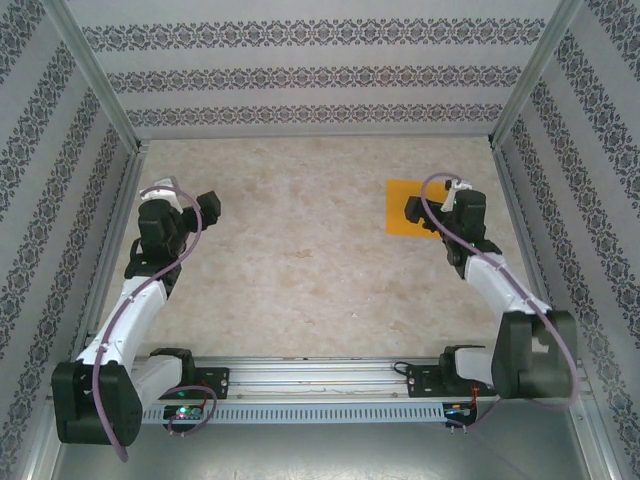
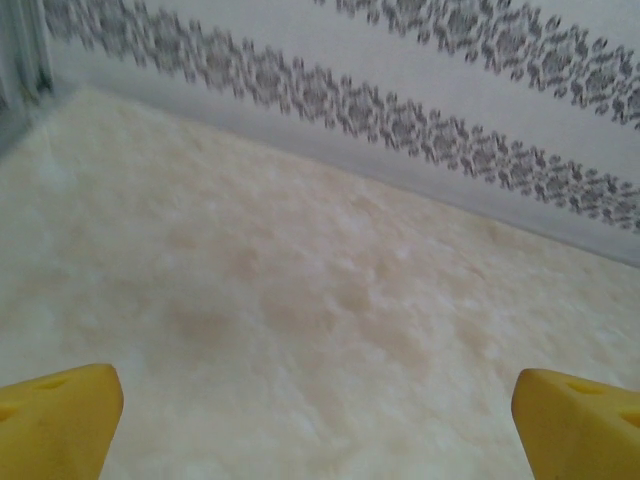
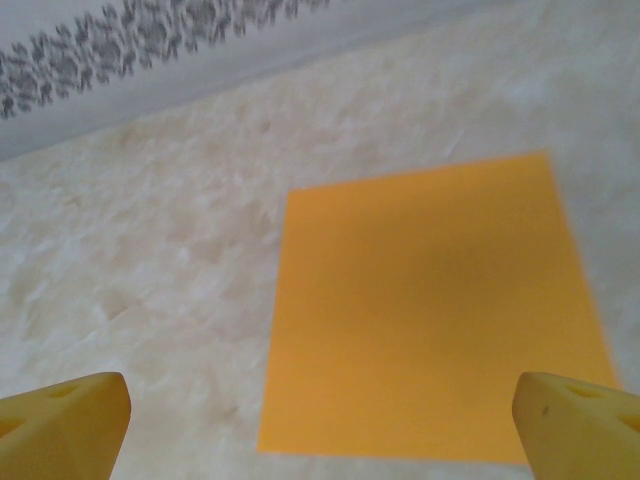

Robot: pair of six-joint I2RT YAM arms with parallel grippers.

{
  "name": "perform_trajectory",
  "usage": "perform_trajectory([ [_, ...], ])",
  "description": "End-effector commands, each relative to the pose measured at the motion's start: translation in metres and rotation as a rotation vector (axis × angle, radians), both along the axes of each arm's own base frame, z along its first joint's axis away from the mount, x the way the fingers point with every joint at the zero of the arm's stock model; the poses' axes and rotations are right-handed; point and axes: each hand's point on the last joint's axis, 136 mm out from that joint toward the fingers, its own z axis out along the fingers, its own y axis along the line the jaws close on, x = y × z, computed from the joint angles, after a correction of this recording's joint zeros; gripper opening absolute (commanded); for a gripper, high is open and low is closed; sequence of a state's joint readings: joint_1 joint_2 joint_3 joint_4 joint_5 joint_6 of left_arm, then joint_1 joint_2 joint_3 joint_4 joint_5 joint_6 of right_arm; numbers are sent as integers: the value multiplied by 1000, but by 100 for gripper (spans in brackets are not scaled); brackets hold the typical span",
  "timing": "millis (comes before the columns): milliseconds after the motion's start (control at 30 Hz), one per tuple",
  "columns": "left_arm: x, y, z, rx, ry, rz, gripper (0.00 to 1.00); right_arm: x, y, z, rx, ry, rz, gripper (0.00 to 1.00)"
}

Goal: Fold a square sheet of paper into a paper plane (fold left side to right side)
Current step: Move the square sheet of paper to the center of the table.

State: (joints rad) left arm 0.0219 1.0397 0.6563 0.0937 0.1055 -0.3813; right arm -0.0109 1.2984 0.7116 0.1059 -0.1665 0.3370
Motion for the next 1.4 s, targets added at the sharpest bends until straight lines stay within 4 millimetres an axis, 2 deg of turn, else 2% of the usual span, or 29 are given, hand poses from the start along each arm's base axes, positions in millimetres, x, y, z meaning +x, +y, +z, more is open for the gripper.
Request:
perform_trajectory([
  [0,-21,-20,-44,-210,227,-29,100,-2,19,-29,184,219,9,98],
  [167,-22,-39,-57,-324,290,-89,100,38,28,-49,274,311,5,98],
  [333,-22,-44,-66,-347,302,-92,100,77,29,-77,309,369,-24,97],
  [433,-24,-45,-69,-347,312,-98,100,94,29,-89,304,385,-27,97],
  [600,-26,-45,-72,-331,331,-98,100,104,26,-111,286,430,-51,97],
  [767,-26,-43,-75,-318,351,-92,100,91,32,-125,274,497,-61,97],
  [1000,-21,-43,-77,-313,370,-93,100,55,44,-126,207,593,-63,97],
  [1200,-18,-42,-78,-309,376,-88,100,24,68,-126,217,657,-60,95],
  [1367,-18,-41,-79,-309,384,-82,100,-4,103,-134,281,687,-70,95],
])
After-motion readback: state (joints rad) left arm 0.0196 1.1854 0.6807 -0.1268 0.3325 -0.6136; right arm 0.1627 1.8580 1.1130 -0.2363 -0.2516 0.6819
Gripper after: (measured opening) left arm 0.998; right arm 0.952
